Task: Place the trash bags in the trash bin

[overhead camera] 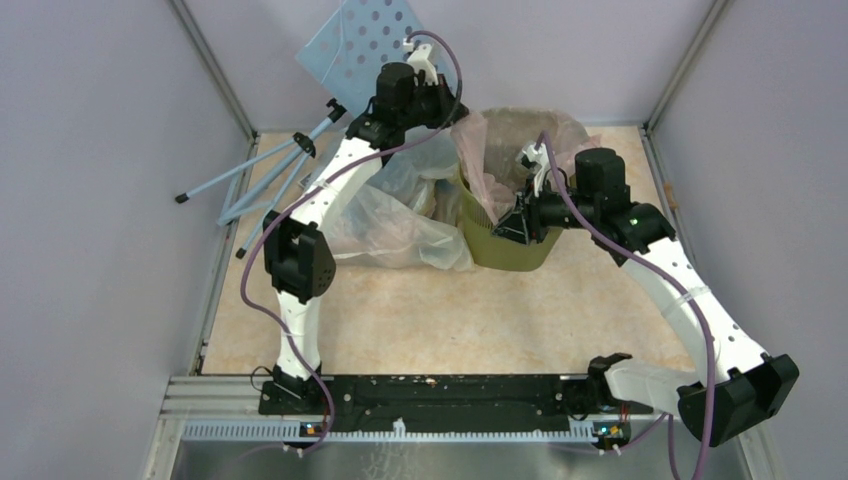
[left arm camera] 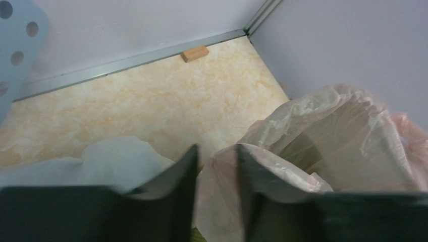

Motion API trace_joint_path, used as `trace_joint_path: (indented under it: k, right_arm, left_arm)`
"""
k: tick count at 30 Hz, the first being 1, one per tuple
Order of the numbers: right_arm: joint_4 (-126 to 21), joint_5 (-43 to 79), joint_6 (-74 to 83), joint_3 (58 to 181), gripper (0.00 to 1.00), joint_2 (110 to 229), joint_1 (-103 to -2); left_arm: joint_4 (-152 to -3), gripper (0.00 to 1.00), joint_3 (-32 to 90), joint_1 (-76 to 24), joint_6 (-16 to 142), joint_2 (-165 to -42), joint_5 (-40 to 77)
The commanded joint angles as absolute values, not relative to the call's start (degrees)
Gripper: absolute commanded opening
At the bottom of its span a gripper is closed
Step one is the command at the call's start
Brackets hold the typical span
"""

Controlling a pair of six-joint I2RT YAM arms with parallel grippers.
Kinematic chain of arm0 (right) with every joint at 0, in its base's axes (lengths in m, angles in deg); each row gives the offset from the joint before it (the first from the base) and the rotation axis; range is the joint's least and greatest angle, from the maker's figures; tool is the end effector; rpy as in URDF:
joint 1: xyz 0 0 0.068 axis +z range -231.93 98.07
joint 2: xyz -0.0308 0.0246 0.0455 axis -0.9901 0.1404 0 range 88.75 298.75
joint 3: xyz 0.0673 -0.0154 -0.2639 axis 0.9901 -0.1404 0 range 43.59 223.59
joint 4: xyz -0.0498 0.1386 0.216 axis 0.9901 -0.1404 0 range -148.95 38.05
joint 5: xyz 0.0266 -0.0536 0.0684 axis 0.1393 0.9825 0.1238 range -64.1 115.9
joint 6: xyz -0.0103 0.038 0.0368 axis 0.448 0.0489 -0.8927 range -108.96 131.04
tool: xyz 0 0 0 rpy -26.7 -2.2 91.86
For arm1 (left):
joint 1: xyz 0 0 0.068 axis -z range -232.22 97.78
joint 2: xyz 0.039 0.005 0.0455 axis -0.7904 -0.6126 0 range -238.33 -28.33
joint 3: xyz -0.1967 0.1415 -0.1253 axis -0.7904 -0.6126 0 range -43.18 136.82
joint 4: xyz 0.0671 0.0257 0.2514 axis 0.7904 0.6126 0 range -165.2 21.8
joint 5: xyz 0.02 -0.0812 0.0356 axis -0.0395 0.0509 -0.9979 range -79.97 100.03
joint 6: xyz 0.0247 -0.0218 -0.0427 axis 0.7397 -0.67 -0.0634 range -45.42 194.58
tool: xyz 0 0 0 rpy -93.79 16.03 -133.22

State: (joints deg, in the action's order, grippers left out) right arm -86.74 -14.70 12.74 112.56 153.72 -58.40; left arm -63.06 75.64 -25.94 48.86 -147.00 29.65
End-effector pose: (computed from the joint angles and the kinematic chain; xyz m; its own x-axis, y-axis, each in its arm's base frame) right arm 0.2066 0.1153 0.3779 -0.4450 -0.2183 -0.8685 -0.8291 0.4668 0.3075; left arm 0.4399 -0.2307 0.3834 -0.4767 -0.2205 -0.8510 0.5601 0.6699 -0.4874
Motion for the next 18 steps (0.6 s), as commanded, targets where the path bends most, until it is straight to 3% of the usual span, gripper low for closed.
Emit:
trace_joint_path:
  k: [1,9,18]
  right_arm:
    - [-85.2,-14.9,12.7,113.0,0.29,152.6,-57.7]
    - [-85.2,-15.2,12.8,112.4,0.28,153.2,-57.7]
    - [-85.0,-15.0,12.6,111.8,0.24,153.6,-57.7]
  left_arm:
    - [-66.4,0.10,73.5,-26.5,49.7,-141.6,27.9]
    - [-78.6,0.00,56.0,-30.9,44.2,-128.8,30.6]
    - [-80.6,0.00,45.2,-34.5,41.8,-124.7,32.3]
